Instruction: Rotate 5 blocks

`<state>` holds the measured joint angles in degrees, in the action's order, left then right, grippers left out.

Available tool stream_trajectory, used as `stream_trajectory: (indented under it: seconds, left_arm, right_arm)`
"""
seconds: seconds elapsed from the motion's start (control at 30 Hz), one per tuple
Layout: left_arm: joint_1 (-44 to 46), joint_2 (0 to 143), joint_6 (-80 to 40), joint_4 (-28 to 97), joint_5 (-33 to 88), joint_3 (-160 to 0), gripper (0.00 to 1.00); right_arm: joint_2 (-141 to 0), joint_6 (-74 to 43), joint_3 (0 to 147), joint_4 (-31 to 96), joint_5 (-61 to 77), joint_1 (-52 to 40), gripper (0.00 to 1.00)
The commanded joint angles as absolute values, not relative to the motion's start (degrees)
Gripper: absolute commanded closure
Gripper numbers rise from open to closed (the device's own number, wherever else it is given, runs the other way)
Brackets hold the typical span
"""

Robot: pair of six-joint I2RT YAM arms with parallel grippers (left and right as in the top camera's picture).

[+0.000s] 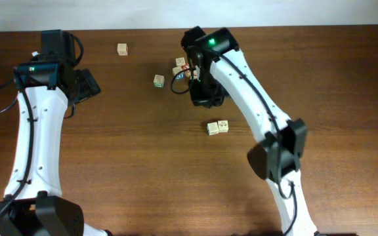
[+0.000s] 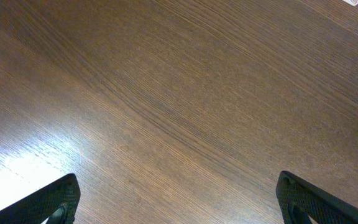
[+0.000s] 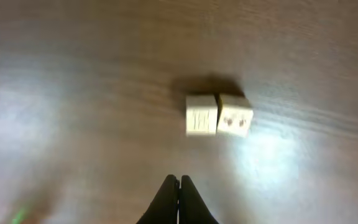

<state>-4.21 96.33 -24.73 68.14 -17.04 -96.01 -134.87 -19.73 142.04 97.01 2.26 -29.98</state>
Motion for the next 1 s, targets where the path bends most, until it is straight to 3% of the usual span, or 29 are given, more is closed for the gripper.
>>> stream_trajectory:
  seconds: [0.0,0.47,0.97]
  left_arm:
    - [-4.2,96.4,-25.5,68.2,-18.2,-96.8,0.01]
    - [-4.2,96.4,-25.5,68.2,-18.2,-96.8,0.01]
    - [-4.2,96.4,-25.5,68.2,-18.2,-96.8,0.01]
  right_arm:
    - [-129.8,-20.8,141.8,97.3,-0.6,-33.5,0.96]
    - [-128.2,-25.5,109.7,82.5,0.7,-34.7,0.95]
    - [-128.2,-22.7,100.2,70.3,-3.8,-33.7,0.96]
